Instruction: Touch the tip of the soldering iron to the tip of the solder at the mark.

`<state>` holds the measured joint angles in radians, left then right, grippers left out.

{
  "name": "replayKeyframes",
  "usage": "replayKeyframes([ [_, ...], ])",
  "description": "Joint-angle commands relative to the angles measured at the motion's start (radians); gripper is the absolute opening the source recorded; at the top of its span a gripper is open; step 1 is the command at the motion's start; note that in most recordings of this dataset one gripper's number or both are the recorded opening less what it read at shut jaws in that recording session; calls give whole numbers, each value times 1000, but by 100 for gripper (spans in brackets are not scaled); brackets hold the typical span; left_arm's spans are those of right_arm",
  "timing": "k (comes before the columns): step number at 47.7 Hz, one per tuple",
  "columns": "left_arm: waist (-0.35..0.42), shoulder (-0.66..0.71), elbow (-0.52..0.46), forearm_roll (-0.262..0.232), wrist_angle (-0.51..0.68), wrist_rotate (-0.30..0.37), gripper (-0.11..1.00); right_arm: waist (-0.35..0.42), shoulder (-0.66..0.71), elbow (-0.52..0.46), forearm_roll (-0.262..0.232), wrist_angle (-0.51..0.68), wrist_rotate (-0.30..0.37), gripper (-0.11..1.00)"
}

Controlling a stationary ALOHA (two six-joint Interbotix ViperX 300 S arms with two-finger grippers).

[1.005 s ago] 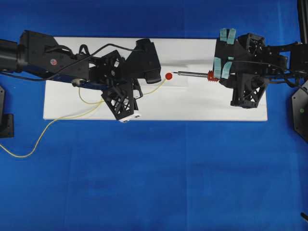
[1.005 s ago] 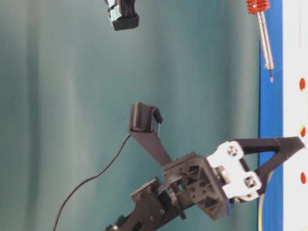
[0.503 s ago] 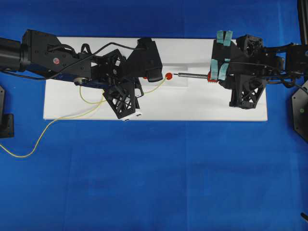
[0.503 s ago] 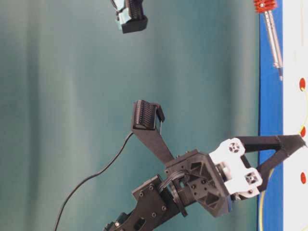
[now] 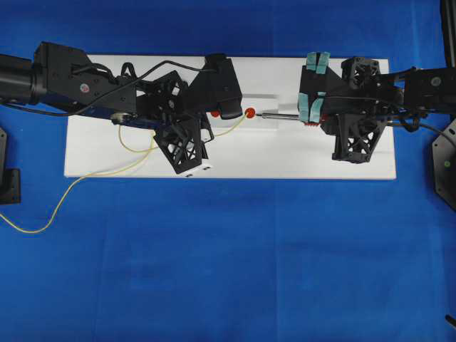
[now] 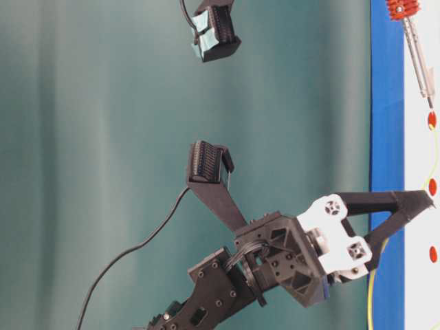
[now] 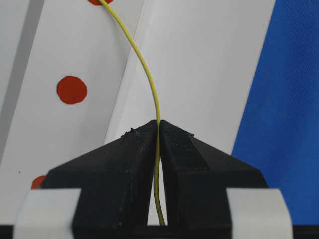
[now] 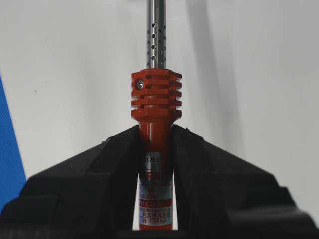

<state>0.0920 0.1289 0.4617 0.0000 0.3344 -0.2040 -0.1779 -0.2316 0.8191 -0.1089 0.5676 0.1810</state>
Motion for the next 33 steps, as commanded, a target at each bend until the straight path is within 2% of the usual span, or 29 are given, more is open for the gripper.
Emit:
replayKeyframes([
  [1,3,-14,-21,3,3,2,2,-2,-3,-28,-3,-6,0,6],
  [19,3,-9,-34,3,12,3,2,-2,2,-29,-3,-11,0,6],
  [33,3,8,-72,3,63,8,2,-2,3,-29,-3,-11,0,6],
])
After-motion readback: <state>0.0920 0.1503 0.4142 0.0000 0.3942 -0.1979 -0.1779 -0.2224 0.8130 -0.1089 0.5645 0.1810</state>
